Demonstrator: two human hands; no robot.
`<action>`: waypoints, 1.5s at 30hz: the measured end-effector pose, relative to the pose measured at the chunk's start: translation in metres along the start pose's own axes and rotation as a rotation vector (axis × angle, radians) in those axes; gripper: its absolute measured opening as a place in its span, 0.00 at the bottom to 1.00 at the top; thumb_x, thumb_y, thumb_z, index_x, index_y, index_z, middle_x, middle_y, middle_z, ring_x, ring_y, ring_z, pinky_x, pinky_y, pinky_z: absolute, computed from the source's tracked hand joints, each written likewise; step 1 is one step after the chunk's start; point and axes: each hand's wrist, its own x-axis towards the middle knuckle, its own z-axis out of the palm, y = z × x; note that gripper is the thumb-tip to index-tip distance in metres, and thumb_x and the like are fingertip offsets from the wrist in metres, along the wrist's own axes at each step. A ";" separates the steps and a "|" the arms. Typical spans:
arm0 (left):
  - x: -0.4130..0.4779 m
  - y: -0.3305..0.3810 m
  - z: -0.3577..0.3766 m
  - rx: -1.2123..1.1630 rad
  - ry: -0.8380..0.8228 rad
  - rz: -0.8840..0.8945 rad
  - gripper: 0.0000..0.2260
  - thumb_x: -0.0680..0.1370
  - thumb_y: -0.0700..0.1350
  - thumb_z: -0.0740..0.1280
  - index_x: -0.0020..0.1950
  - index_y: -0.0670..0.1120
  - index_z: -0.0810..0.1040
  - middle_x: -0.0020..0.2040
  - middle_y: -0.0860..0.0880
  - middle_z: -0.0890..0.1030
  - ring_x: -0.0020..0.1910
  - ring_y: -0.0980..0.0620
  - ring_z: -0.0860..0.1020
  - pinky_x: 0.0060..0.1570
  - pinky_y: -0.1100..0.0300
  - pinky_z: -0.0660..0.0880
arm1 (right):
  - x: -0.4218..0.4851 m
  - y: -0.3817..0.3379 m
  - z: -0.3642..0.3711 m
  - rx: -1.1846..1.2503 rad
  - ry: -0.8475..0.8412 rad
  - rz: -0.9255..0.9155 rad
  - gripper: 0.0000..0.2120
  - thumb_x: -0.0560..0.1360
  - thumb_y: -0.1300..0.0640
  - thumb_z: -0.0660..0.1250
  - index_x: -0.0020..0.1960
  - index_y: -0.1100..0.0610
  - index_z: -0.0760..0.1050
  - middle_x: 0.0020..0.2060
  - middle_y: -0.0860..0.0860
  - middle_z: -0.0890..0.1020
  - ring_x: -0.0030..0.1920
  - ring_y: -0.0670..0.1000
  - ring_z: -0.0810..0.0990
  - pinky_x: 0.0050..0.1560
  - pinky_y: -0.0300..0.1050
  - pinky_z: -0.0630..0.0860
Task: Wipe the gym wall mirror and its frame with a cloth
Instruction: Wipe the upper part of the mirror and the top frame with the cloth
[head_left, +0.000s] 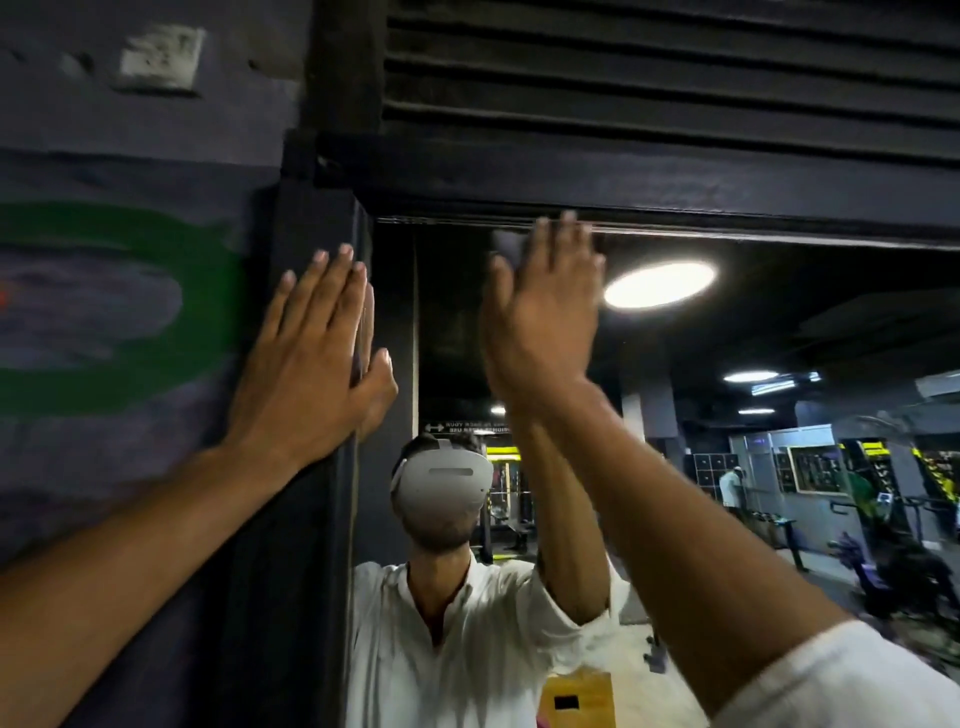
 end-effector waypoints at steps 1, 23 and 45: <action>0.000 -0.001 0.001 -0.012 0.001 0.001 0.37 0.81 0.58 0.55 0.86 0.39 0.56 0.87 0.41 0.54 0.86 0.44 0.52 0.85 0.47 0.46 | -0.010 -0.017 0.006 0.009 -0.027 -0.104 0.33 0.87 0.40 0.44 0.86 0.57 0.50 0.85 0.57 0.48 0.85 0.57 0.43 0.84 0.56 0.41; -0.017 -0.027 0.008 -0.152 0.094 0.013 0.29 0.86 0.50 0.50 0.85 0.38 0.57 0.87 0.42 0.57 0.86 0.46 0.53 0.85 0.47 0.49 | 0.002 -0.079 0.021 0.060 0.031 0.125 0.32 0.87 0.44 0.48 0.85 0.61 0.50 0.85 0.61 0.48 0.85 0.60 0.46 0.84 0.58 0.44; -0.033 0.007 -0.006 0.074 -0.062 0.217 0.36 0.76 0.48 0.52 0.83 0.35 0.63 0.84 0.37 0.63 0.85 0.39 0.58 0.84 0.41 0.53 | -0.098 0.036 -0.014 0.106 0.007 -0.151 0.26 0.88 0.49 0.50 0.84 0.57 0.59 0.84 0.54 0.57 0.85 0.51 0.49 0.84 0.55 0.47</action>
